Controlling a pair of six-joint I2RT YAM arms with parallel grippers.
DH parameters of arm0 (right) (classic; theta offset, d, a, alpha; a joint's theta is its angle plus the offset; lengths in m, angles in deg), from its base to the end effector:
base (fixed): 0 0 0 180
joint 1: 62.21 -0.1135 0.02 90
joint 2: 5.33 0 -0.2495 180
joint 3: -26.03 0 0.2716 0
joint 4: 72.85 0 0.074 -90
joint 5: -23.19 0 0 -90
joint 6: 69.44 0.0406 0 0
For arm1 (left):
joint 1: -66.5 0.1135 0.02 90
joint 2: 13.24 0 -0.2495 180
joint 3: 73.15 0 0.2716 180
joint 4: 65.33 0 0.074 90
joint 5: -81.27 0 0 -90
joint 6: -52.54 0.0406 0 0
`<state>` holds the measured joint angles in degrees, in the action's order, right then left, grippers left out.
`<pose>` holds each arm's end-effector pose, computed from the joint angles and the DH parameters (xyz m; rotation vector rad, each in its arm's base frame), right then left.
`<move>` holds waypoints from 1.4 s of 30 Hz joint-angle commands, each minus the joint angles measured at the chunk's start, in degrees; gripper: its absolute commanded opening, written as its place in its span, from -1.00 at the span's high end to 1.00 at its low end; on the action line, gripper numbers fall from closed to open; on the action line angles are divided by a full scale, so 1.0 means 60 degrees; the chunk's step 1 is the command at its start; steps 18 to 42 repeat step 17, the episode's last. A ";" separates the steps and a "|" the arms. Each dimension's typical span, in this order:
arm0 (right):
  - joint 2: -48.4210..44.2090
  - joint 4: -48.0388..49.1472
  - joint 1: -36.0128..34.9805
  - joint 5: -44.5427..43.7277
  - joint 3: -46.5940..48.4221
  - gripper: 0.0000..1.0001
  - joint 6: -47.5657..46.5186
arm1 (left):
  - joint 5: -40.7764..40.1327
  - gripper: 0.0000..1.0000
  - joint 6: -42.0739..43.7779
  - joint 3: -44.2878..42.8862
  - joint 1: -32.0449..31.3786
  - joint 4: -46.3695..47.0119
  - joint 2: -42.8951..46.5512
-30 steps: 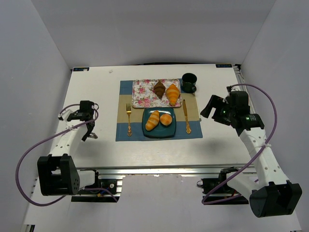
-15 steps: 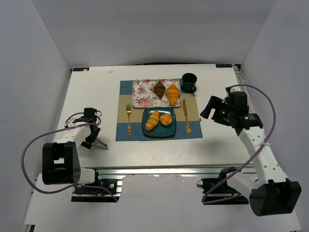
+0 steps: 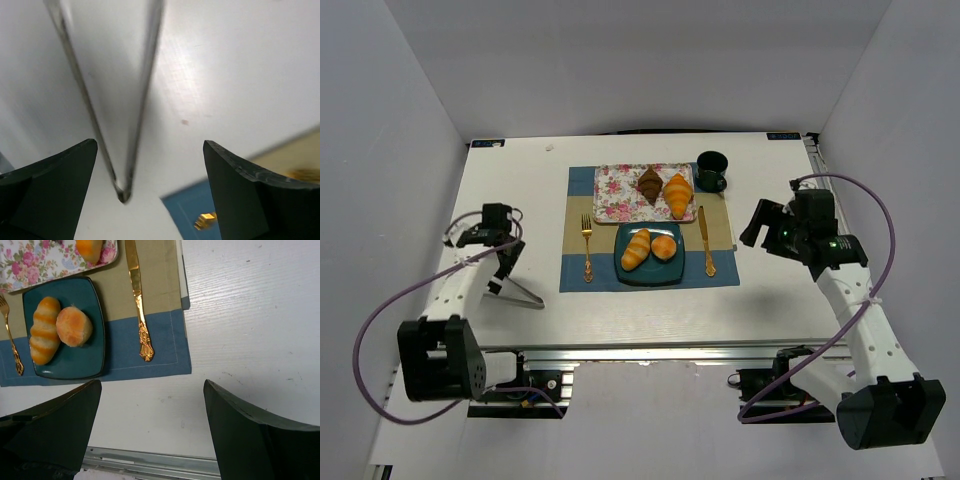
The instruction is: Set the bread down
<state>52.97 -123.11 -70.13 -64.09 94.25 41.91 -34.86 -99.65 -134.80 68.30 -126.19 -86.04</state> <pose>0.2412 0.0355 0.2984 0.2433 2.2817 0.3209 0.2461 0.0256 0.1943 -1.4742 2.1775 0.3179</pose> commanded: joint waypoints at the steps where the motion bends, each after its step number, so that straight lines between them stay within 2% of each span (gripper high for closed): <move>1: -0.0357 -0.0166 -0.0027 -0.0204 0.0687 -0.79 -0.0290 | -0.0302 -0.96 0.0448 -0.1647 0.0036 -0.0948 0.1551; 8: -0.0444 -0.0548 -0.0027 -0.0775 0.0864 -0.79 -0.0218 | -0.1224 -0.96 0.1823 -0.3204 0.0036 -0.0014 0.3473; 11: -0.0605 -0.0460 -0.0013 -0.0761 0.0820 -0.79 -0.0173 | -0.1722 -0.96 0.2411 -0.3322 0.0036 0.0588 0.4148; 15: -0.0869 -0.0284 -0.0012 -0.0761 0.0630 -0.79 -0.0027 | -0.2119 -0.96 0.2734 -0.3293 0.0036 0.0444 0.4646; 42: -0.0972 -0.0269 -0.0013 -0.0819 0.0556 -0.79 0.0017 | -0.2236 -0.96 0.2719 -0.3308 0.0036 0.0282 0.4749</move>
